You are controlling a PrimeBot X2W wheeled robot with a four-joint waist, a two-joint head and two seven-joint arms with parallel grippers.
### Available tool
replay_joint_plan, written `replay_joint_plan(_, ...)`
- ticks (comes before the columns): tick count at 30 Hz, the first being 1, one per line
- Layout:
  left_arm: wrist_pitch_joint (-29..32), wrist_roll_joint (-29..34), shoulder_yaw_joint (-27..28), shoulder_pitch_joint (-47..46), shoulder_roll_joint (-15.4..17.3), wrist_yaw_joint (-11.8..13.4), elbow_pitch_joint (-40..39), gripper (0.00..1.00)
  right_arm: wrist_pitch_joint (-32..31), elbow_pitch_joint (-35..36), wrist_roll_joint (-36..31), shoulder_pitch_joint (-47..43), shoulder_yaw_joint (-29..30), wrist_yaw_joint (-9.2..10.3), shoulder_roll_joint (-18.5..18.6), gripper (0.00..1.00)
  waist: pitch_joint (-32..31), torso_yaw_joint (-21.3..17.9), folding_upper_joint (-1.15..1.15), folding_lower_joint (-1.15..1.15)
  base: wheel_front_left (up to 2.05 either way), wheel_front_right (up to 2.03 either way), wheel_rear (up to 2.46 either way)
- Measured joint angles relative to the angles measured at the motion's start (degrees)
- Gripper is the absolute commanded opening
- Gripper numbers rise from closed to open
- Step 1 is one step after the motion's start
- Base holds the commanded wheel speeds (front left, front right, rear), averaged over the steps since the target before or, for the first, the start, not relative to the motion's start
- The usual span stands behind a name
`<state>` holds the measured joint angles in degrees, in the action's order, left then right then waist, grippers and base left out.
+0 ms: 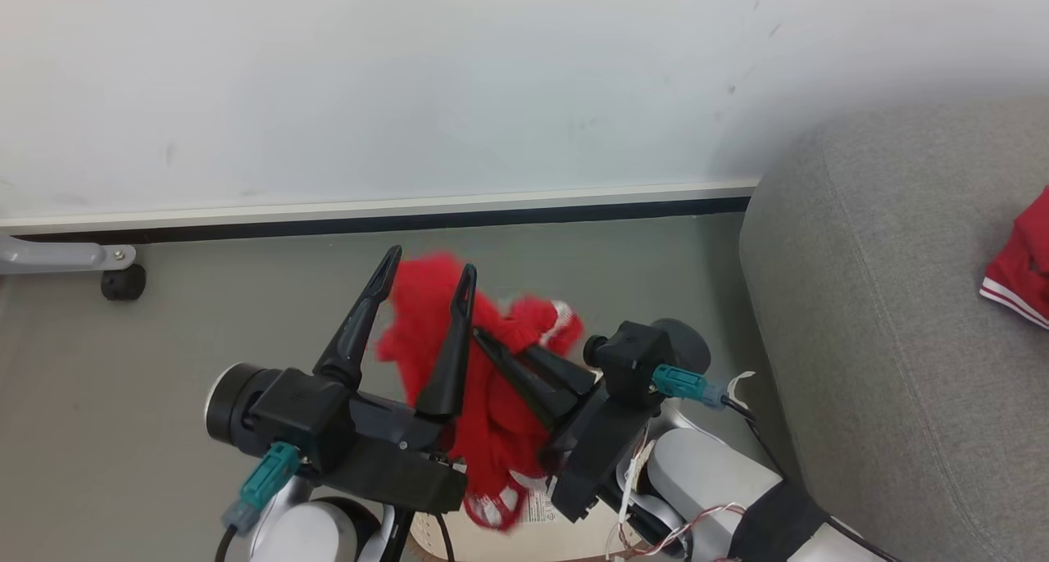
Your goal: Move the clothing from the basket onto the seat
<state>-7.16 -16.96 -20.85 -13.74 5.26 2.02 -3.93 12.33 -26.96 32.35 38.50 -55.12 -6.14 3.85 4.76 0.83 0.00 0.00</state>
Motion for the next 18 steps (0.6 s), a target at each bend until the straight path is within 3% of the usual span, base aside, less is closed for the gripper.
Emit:
replay_joint_plan(8,0.9,1.0,-1.1,2.8,2.7,-0.6,-0.8,1.00,0.9,-1.1,0.4,0.0,2.6,0.21,0.5,0.00,0.3,-1.2,0.00,0.00,0.00,0.00,0.00)
replay_joint_plan(18,2.5,3.8,-4.3,7.0,6.0,-2.6,-2.9,1.00,1.4,-0.6,0.9,0.0,7.5,3.09,4.8,0.00,1.9,-4.3,0.00,0.00,0.00,0.00,0.00)
